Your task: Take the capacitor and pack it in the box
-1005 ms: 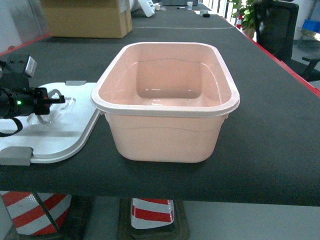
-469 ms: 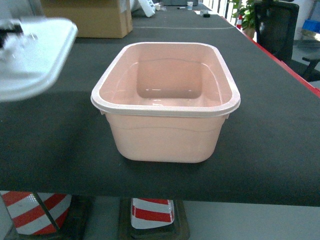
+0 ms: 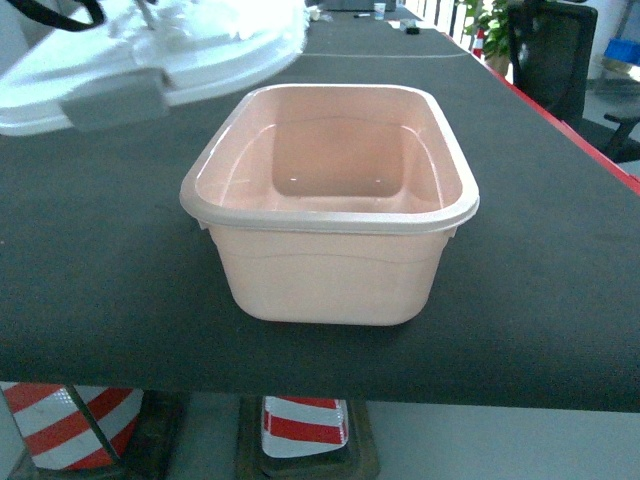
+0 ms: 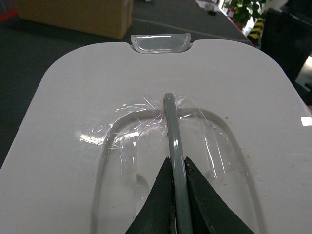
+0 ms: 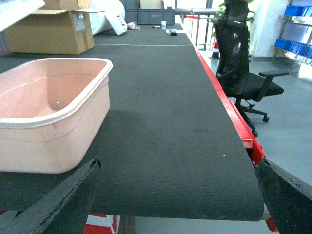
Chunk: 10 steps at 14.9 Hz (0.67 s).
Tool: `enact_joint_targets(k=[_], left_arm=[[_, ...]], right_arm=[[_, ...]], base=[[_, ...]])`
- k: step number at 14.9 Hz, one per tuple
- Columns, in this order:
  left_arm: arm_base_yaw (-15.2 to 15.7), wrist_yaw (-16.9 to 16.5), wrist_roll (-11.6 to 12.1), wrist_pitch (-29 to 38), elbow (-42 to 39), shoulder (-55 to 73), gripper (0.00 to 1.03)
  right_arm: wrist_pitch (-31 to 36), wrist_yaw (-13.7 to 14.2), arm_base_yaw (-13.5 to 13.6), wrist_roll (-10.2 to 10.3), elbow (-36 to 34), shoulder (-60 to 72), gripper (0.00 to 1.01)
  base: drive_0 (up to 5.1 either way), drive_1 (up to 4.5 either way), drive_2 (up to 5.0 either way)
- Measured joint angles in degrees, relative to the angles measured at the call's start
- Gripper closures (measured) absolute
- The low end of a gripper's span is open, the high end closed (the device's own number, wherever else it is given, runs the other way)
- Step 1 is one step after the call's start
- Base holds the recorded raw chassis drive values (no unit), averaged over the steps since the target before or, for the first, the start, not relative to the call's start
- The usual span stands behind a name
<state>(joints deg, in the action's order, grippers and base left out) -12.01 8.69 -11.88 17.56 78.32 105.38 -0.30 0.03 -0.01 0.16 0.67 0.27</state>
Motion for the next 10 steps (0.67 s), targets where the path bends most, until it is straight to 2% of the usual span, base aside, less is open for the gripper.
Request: enact_joint_targets(k=[1,6,10], left_arm=[[-3.4,2.0,-1.4,-1.6,1.0,1.3,1.01],[-15.1,7.3,-2.1,-5.7,7.6,8.1,1.01],[-17.3,9.8,-1.2,-7.6,11.6,12.3,1.01]], right_arm=[[0.0,0.0,0.0,0.0,0.0,0.0,0.03],[0.0,0.0,0.0,0.0,0.0,0.0,0.03],[0.0,0.0,0.0,0.0,0.0,0.0,0.03]], base=[[0.0,0.0,0.0],[0.0,0.0,0.0],[0.0,0.0,0.0]])
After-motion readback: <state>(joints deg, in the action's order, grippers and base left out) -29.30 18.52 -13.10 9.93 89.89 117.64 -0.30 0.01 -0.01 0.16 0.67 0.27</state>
